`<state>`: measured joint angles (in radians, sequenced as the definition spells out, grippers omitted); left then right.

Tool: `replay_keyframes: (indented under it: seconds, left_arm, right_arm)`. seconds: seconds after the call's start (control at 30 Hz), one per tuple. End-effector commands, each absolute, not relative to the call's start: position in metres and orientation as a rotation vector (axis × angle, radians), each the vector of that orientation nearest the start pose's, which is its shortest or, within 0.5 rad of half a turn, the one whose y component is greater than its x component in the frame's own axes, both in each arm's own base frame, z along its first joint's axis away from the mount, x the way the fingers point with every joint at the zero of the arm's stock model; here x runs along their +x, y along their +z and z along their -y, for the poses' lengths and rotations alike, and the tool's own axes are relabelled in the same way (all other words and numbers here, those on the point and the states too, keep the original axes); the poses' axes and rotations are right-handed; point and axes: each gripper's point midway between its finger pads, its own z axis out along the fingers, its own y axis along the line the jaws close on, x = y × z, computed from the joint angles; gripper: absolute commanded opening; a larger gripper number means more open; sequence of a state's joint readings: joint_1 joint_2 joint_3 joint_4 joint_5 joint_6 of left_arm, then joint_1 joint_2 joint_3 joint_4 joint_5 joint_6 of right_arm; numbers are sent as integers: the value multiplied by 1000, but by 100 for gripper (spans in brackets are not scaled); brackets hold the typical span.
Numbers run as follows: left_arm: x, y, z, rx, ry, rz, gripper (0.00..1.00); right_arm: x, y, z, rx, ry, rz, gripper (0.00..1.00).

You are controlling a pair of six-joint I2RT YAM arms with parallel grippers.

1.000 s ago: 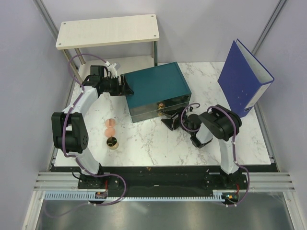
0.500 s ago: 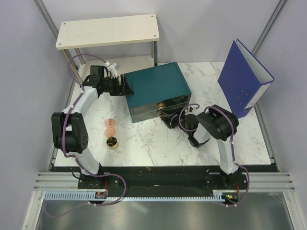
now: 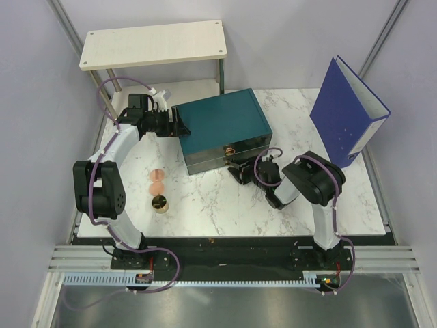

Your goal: Organize the makeup

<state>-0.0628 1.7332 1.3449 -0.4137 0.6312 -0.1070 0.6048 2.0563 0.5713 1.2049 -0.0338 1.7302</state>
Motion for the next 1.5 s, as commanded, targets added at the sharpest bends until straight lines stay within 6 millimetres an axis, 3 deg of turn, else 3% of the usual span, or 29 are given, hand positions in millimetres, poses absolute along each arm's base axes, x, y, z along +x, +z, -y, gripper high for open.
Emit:
replay_keyframes:
  seconds: [0.0,0.3,0.5,0.7,1.2,1.47]
  left_arm:
    - [382,102,127,274,-778,-2532,78]
    - [380,102,127,282,-778,-2530,78]
    - [379,101,126,282,-776,-2532,78]
    - [380,101,126,282,-776,-2534,78]
    - [384,96,127,284,-777,-2544,78]
    - [386,96,127,278,-779,-2546,78]
  right_arm:
    - [339,-18,-281,1307,1238,-2062,50]
    - [351,-29,-281,1336,1184,-2051,40]
    - [347,-31,-285,1328,1175,-2097,15]
    - [335,-32,-278,1332,1135,-2142,3]
    - [296,-30,-273,1261,1049,-2367,0]
    - [273,-32,-257,1251,902,-2498,0]
